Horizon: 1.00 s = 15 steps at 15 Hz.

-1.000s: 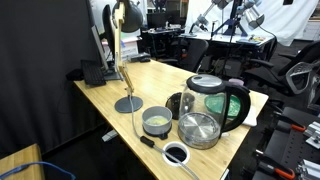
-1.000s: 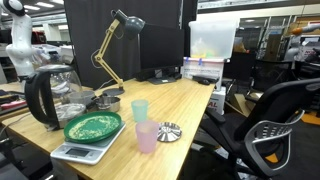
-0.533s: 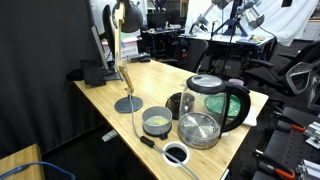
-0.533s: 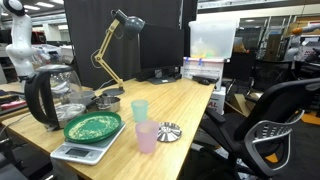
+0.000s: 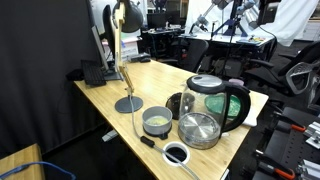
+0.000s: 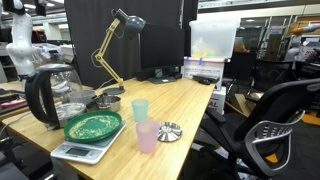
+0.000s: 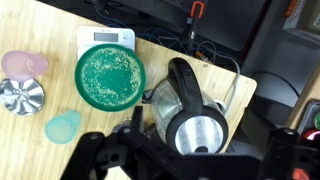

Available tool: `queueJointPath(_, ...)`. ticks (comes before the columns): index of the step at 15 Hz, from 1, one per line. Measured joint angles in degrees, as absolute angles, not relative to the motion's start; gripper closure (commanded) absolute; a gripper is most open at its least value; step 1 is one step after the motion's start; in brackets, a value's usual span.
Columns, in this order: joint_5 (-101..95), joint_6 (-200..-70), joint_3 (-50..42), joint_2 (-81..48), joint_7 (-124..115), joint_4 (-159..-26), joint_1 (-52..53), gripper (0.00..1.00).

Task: Move the gray bowl to the right of the silver pot

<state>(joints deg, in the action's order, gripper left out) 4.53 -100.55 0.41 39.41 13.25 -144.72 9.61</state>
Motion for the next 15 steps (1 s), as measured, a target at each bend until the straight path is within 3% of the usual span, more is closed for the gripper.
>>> queueJointPath(15, 6.2, -104.5, 2.1, 36.6, 11.3, -144.7, 10.4, 0.00)
